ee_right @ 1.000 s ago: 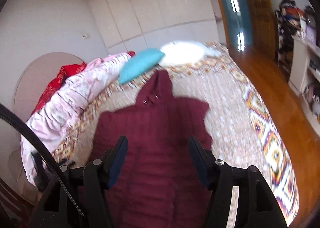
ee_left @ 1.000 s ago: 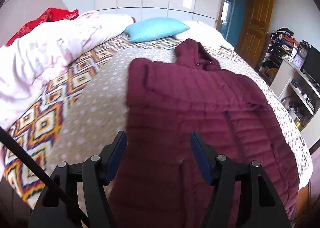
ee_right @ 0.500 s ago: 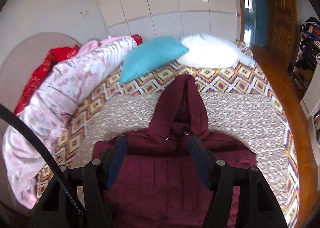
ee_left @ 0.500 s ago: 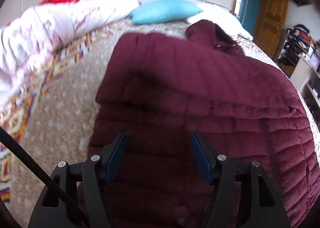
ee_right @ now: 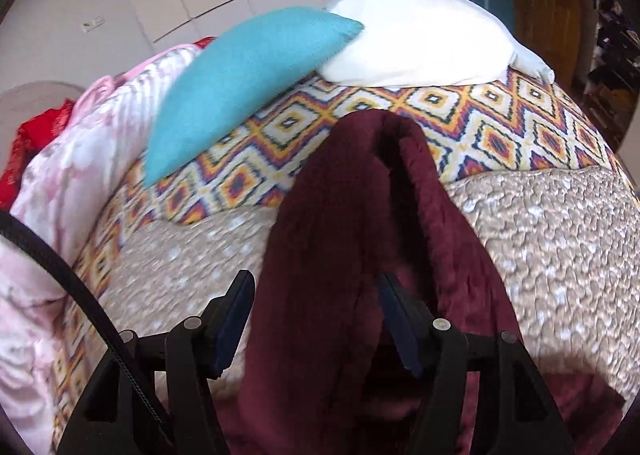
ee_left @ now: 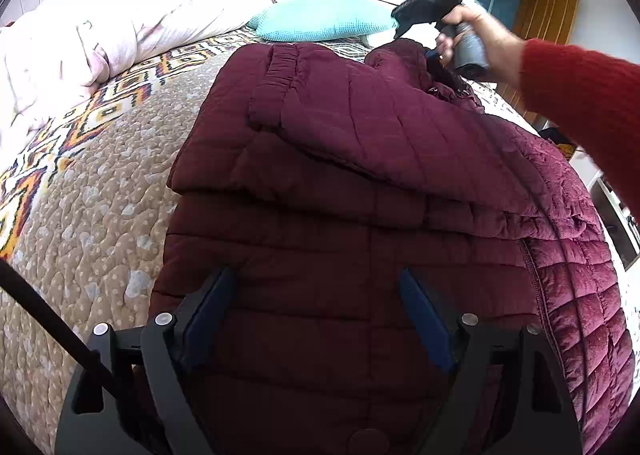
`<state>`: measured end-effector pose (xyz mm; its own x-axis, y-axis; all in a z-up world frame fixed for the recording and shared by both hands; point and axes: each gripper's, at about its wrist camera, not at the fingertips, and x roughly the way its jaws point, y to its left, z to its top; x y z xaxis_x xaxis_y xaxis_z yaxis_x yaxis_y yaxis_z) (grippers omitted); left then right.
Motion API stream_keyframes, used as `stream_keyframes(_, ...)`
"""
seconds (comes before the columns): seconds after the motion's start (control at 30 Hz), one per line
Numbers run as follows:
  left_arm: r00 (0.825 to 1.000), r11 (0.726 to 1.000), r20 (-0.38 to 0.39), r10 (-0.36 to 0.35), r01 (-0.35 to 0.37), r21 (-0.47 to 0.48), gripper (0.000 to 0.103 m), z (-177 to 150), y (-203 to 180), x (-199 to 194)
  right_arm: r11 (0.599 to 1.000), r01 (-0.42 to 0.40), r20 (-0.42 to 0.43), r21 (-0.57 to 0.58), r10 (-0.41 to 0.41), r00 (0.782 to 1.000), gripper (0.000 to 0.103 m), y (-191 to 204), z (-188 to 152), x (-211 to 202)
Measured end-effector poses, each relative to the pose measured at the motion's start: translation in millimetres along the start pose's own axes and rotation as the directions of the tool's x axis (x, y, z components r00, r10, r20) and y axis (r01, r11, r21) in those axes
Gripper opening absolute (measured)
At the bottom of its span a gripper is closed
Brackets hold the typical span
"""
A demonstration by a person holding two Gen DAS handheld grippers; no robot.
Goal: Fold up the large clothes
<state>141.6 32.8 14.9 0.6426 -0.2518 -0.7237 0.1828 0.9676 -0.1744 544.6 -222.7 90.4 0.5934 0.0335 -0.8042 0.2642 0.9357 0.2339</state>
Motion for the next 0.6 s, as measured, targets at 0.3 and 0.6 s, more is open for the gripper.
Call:
stream_keyframes(0.3,1.0,1.0,-0.005,-0.003,0.003,0.006,0.087,-0.1,-0.9,2.6,0.999,-0.039,0.034,0.018,0.039,0.999,0.01,0.3,17.8,2.1)
stream_keyframes(0.6,1.0,1.0,-0.006,-0.021,0.021,-0.008,0.087,0.4,3.8,1.5,0.983,-0.121,0.089,-0.137,0.133,0.987,0.008,35.9,-43.7,-163.9)
